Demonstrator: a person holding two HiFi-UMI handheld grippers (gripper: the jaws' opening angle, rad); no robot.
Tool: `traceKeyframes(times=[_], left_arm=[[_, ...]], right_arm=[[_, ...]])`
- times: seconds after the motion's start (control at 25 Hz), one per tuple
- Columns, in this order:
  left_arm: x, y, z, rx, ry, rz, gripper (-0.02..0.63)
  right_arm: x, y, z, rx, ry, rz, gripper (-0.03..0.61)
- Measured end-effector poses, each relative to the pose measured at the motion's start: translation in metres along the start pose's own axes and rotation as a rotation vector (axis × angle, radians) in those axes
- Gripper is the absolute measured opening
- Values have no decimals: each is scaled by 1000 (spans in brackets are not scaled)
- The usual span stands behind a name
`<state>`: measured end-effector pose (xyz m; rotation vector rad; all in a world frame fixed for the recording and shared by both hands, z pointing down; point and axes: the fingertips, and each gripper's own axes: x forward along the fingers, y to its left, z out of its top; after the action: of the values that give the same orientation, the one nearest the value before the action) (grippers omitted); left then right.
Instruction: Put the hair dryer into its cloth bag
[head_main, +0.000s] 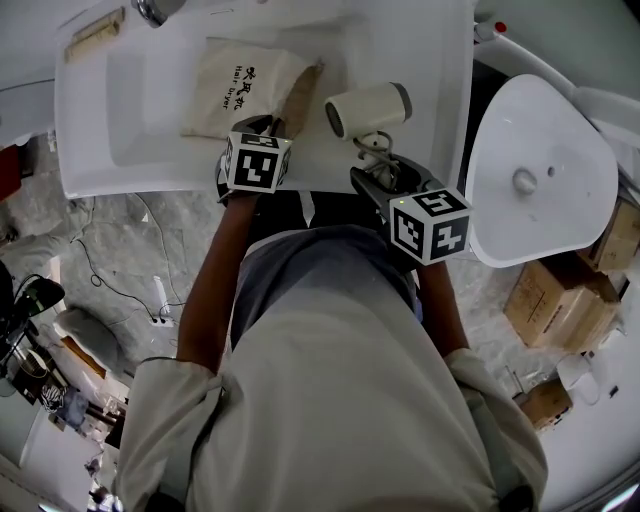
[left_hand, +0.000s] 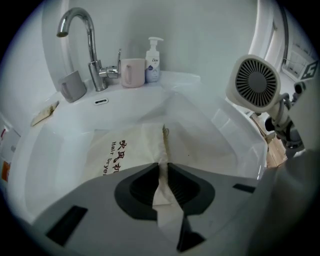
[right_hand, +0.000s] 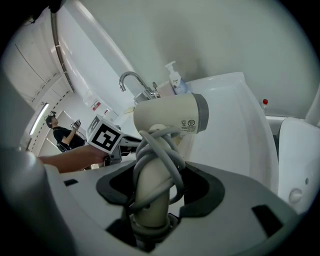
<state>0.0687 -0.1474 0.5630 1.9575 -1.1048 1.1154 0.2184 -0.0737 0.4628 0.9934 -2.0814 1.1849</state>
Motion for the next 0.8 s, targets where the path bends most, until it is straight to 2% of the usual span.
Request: traceKeyframes(times=[0.36,0.64,0.8], left_arm=[[-14,5,-8,-46,-20,-78,44],[-25,14,-10,-98,-53,-156,43],[-30,20,-12,-95,-61,-184,43]], right_arm=[[8,14,-1,0,18,-21,252],[23,33,-8,19,58,10,252],[34,39,-14,31,99,8,252]])
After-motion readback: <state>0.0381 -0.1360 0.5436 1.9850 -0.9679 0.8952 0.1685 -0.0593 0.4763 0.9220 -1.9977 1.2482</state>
